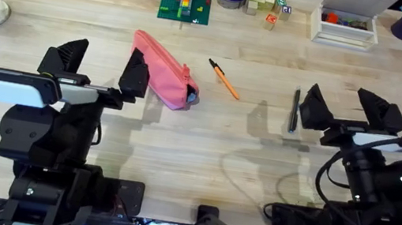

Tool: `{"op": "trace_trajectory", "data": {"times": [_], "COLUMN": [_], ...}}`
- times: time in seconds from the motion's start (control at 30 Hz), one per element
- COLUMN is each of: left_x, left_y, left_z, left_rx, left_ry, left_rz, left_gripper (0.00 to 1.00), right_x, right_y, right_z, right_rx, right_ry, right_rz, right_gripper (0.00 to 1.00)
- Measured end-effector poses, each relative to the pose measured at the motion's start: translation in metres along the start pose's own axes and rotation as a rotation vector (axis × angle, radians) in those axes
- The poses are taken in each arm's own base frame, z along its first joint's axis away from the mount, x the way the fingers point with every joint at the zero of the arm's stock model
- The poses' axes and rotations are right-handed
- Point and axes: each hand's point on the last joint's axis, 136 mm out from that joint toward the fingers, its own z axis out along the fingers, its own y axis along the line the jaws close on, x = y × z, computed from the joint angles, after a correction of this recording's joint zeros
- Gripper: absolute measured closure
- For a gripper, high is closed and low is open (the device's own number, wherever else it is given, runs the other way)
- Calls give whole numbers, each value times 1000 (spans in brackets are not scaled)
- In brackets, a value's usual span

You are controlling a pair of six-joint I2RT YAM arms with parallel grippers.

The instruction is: Unzip the bag, pick up the pens from the table one at a time and place them inside, then zip the bag closed.

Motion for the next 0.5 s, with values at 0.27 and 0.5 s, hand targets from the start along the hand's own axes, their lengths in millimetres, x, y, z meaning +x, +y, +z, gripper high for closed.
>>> {"op": "trace_trajectory", "data": {"times": [0.27, 0.5], "left_x": [0, 0], "left_y": [0, 0], "left_z": [0, 0], "left_rx": [0, 0], "left_ry": [0, -1], "left_rz": [1, 5], "left_gripper": [8, 8], "right_x": [1, 1], "right_y": [0, 0], "right_z": [0, 0], "right_rx": [0, -1], "right_ry": [5, 5], "right_rz": [0, 0], "right_gripper": [6, 6]}}
